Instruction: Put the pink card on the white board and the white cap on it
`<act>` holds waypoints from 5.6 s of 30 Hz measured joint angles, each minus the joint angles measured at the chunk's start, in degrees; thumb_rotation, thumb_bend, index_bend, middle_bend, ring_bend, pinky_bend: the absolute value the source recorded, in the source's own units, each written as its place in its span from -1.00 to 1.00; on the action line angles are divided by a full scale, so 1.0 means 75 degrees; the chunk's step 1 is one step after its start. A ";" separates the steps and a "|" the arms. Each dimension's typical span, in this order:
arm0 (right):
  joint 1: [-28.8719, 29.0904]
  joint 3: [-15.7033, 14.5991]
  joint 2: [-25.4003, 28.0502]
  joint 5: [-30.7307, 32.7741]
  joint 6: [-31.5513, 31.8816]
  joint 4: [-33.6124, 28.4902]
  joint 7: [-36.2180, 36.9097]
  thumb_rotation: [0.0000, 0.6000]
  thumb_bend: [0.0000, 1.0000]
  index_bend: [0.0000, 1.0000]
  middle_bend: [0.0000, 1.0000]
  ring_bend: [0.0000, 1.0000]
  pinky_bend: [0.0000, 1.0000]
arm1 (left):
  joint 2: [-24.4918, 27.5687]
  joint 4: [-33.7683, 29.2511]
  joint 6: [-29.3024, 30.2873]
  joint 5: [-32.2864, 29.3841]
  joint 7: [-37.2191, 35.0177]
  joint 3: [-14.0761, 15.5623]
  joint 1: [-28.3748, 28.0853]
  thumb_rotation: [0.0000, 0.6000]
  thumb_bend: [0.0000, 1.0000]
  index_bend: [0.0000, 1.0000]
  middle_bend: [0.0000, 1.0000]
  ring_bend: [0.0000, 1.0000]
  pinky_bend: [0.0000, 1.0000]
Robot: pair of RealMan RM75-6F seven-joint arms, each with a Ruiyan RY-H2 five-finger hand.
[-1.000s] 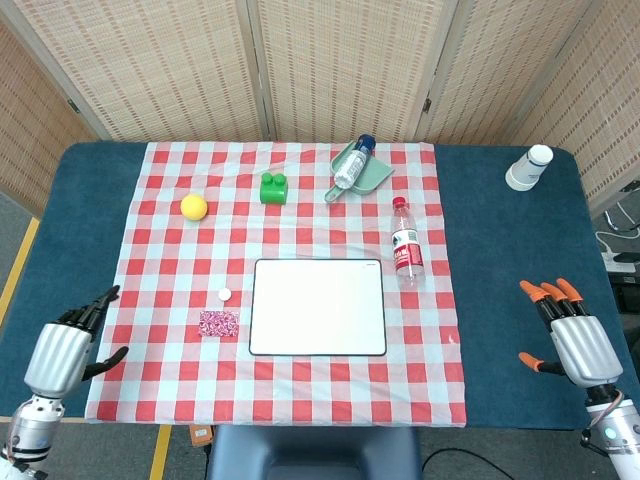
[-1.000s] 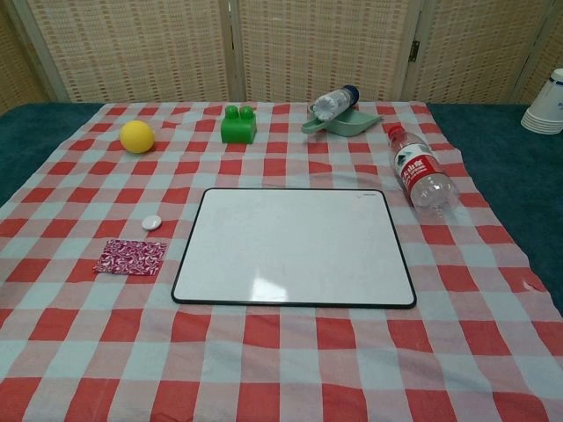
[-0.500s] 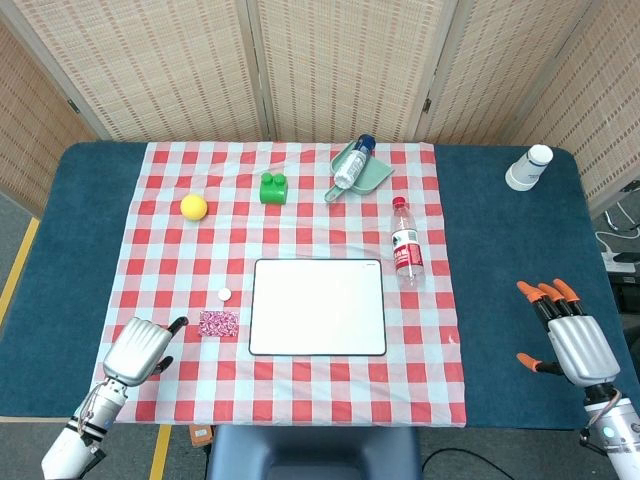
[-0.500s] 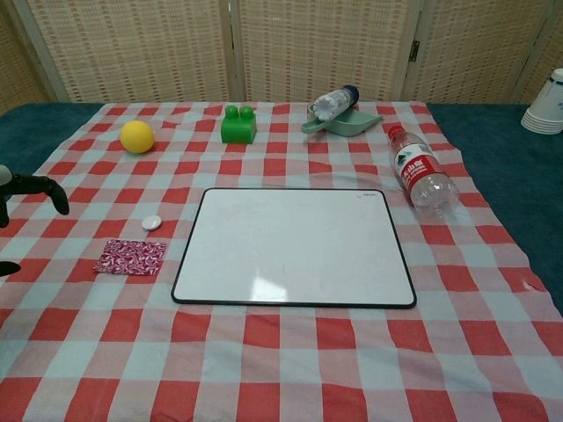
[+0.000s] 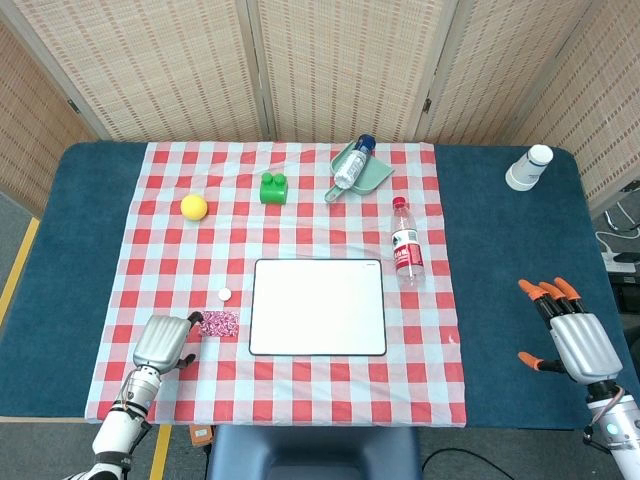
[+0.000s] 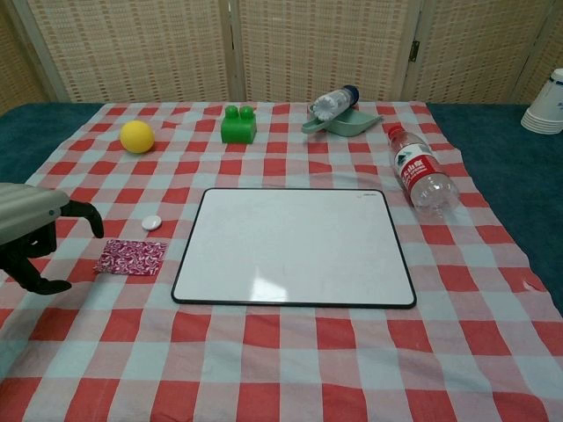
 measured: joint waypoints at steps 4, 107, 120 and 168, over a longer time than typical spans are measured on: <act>0.0002 -0.0005 0.0032 -0.0031 0.0025 0.0010 0.0076 1.00 -0.95 -0.93 -0.70 -0.87 -0.87 | -0.0219 0.0059 0.0122 -0.0267 0.0250 -0.0034 -0.0264 1.00 -0.55 -0.40 1.00 1.00 1.00; -0.0014 0.0040 0.0135 -0.0015 0.0161 0.0121 0.0526 1.00 -0.95 -0.93 -0.70 -0.87 -0.87 | -0.3022 0.1630 0.0951 -0.2791 0.2314 -0.1295 -0.3587 1.00 -0.50 -0.25 1.00 1.00 1.00; 0.0010 0.0104 0.0241 0.0125 0.0079 0.0282 0.1013 1.00 -0.95 -0.93 -0.70 -0.87 -0.87 | -0.4764 0.4050 0.0517 -0.3677 0.2480 -0.2207 -0.4976 1.00 -0.50 -0.25 1.00 1.00 1.00; 0.0108 0.0105 0.0048 0.0222 -0.0163 0.0274 0.0513 1.00 -0.95 -0.93 -0.70 -0.87 -0.86 | -0.1565 0.2826 0.0253 -0.3430 0.1392 -0.0802 -0.3256 1.00 -0.52 -0.21 1.00 1.00 1.00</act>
